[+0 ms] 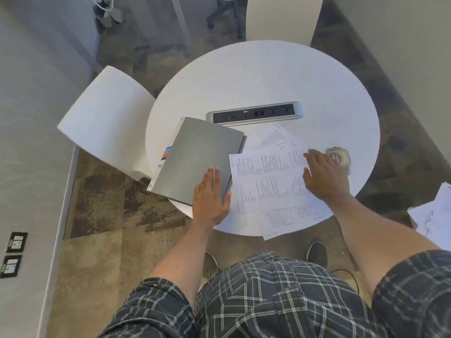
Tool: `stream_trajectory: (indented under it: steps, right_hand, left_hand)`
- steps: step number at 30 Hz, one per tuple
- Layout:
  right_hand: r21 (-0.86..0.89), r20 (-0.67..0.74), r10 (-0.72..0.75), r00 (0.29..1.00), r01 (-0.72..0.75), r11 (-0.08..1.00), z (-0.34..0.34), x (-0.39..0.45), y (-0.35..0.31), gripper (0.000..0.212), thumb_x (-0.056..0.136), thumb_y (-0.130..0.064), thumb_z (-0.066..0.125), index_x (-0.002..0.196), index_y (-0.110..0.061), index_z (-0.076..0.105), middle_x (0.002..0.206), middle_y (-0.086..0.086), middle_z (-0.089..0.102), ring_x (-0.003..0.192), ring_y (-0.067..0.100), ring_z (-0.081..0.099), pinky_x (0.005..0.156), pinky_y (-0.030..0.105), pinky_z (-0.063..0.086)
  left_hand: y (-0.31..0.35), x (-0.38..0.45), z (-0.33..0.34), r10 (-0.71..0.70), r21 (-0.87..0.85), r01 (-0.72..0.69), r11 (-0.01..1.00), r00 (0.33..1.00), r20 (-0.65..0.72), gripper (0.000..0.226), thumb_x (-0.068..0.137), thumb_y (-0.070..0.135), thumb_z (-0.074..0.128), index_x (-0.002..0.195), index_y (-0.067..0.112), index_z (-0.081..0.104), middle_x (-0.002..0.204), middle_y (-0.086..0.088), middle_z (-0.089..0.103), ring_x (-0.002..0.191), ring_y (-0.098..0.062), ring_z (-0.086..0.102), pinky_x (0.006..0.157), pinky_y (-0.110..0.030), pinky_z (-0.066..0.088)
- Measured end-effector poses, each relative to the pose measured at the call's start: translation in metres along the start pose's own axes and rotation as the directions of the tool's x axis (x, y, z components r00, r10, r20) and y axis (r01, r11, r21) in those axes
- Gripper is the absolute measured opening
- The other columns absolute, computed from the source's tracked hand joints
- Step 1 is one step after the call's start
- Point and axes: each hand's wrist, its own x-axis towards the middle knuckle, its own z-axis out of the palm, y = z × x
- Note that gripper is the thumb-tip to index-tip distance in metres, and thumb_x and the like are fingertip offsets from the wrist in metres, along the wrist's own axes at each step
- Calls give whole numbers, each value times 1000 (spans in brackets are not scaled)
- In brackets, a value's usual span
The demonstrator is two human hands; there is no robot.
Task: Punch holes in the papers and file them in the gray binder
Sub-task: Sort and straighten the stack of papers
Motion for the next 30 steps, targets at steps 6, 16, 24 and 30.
stream_trajectory:
  steps: [6, 16, 24, 30]
  right_hand:
    - [-7, 241, 27, 970, -26, 1000, 16, -11, -12, 47, 99, -36, 58, 139, -12, 52, 141, 7, 61, 118, 29, 64, 94, 44, 53]
    - [-48, 426, 76, 902, -61, 997, 31, -13, -17, 74, 92, -58, 64, 153, -23, 41, 161, -5, 42, 137, 23, 51, 101, 43, 50]
    - [22, 406, 110, 907, -130, 991, 35, -6, -16, 81, 83, -52, 77, 149, -22, 40, 146, -3, 54, 126, 22, 57, 89, 40, 55]
    - [44, 389, 115, 914, -143, 989, 43, -6, -12, 83, 82, -52, 78, 149, -23, 39, 145, -4, 53, 125, 21, 55, 85, 38, 57]
  left_hand:
    - [15, -5, 13, 39, -1, -40, 999, 980, 197, 71, 101, 47, 39, 160, 16, 15, 157, -12, 36, 134, -31, 48, 107, -46, 42]
    - [47, 9, 19, -219, -196, 291, 936, 921, 322, 49, 96, 42, 55, 138, 16, 51, 138, -4, 53, 126, -27, 54, 103, -44, 42]
    - [57, 28, 18, -414, -329, 541, 774, 826, 382, 43, 94, 30, 65, 127, 5, 54, 122, -11, 61, 111, -29, 62, 79, -35, 50]
    - [55, 36, 22, -509, -464, 672, 577, 740, 439, 30, 92, 33, 67, 106, 10, 53, 102, -3, 62, 81, -17, 59, 53, -25, 37]
